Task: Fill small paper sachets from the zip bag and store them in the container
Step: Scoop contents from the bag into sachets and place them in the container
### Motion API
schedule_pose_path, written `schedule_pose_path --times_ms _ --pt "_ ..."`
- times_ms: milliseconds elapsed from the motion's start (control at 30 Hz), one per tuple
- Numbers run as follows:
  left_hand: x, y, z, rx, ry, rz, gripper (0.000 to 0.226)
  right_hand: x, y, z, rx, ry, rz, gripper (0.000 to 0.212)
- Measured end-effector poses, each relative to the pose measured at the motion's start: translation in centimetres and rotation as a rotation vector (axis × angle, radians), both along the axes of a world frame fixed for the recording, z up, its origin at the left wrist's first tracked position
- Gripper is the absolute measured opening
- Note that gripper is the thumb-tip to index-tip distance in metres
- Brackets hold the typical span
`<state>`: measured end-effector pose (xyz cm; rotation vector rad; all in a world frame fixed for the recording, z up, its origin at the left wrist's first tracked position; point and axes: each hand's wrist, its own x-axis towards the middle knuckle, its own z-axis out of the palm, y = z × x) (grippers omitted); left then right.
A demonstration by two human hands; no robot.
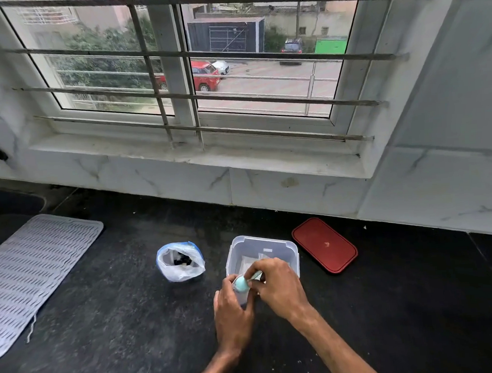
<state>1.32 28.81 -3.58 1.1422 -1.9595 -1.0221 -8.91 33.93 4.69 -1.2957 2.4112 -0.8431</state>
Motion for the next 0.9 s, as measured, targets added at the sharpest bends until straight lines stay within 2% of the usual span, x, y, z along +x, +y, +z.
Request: schedule_pose_path --times_ms 167,333,567,700,900 --pt "0.7 0.1 -0.3 0.002 -0.003 -0.041 0.036 -0.4 0.5 -0.3 -0.022 -0.135 -0.026 0.005" --pt "2.0 0.1 -1.6 -0.008 -0.001 -0.069 0.047 -0.6 1.0 -1.4 -0.066 -0.316 -0.135 0.012" --pt "3.1 -0.8 -3.3 -0.007 -0.101 -0.101 0.04 -0.3 1.0 -2.5 -0.138 -0.622 -0.355 0.009" --pt "3.3 -2.1 -3.6 0.05 -0.135 -0.137 0.046 0.1 0.9 -2.4 -0.164 -0.667 -0.422 0.007" --pt "5.1 -5.6 -3.3 0.11 -0.177 -0.224 0.076 1.2 -1.2 -1.5 -0.244 -0.691 -0.428 0.004"
